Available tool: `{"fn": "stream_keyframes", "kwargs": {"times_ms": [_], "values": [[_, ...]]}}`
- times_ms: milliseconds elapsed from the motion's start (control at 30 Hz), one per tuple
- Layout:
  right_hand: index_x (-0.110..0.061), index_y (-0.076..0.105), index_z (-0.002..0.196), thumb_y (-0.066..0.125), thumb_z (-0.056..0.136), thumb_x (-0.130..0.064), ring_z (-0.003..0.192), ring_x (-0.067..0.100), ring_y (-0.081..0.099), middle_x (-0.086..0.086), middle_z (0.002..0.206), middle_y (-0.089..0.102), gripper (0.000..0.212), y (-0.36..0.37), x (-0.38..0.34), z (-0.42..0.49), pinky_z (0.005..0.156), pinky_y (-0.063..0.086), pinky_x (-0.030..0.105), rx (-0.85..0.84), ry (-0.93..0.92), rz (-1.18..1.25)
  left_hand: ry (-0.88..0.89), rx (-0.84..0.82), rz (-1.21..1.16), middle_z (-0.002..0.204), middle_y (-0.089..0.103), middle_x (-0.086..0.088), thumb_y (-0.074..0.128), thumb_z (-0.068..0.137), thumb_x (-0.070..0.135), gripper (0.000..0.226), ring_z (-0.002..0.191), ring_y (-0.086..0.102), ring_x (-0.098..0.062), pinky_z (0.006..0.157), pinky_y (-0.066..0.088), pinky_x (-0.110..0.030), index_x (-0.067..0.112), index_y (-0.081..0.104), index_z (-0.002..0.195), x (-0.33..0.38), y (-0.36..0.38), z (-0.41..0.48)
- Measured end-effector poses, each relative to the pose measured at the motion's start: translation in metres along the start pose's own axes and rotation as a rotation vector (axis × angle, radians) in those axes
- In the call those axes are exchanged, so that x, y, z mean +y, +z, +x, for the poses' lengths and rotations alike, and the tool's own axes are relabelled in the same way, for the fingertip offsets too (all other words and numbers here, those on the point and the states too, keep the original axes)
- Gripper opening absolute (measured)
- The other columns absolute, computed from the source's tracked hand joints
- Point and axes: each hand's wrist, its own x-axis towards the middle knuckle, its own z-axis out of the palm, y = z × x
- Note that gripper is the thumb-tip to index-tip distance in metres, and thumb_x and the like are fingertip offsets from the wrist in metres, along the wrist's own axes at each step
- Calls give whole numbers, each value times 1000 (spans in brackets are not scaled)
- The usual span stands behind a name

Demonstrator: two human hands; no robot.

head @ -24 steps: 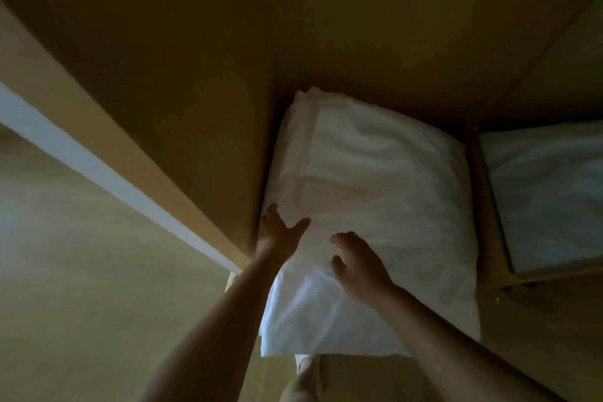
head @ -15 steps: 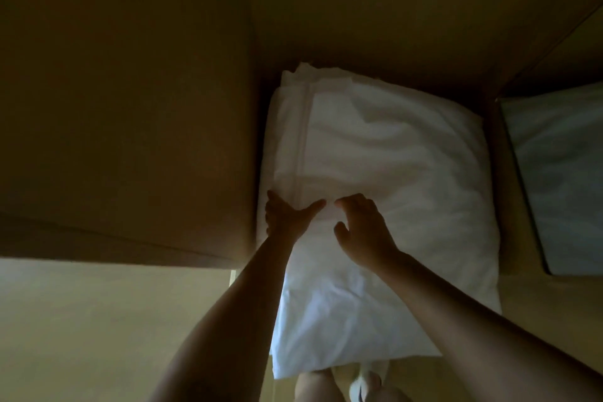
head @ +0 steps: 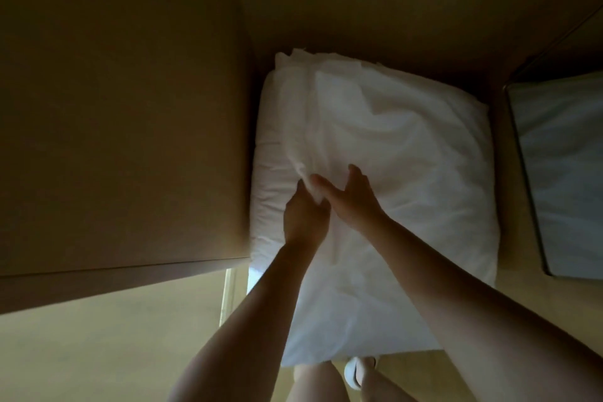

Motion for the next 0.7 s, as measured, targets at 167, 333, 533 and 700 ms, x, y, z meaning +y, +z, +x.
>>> {"fn": "stream_keyframes", "kwargs": {"times_ms": [167,333,533,700], "values": [[-13,30,144,67,83,-31,108,27,55,9,129,51,73,-12,-12,4,77,46,31,17,123,219,315,-86,95,111,61,-9,55,87,9,45,94,62,-25,69,43,-21,10,51,132,17,7,-33],[5,53,124,50,94,-10,113,37,57,24,125,57,34,-46,18,7,73,50,34,175,378,579,296,-344,-24,111,54,-4,66,84,26,53,104,56,-20,85,45,-26,21,50,134,16,14,-36],[-10,59,87,63,90,-23,75,20,57,7,80,60,15,-62,43,6,74,48,32,348,316,705,-192,-446,-105,139,45,-5,80,57,61,103,121,48,-19,102,44,-40,14,41,139,8,41,-13],[-10,58,110,62,90,-33,75,10,57,-3,85,59,30,-67,51,8,67,46,23,386,304,778,-247,-408,-148,135,49,-8,69,37,79,117,123,49,-26,101,44,-45,17,48,134,25,59,-9]]}}
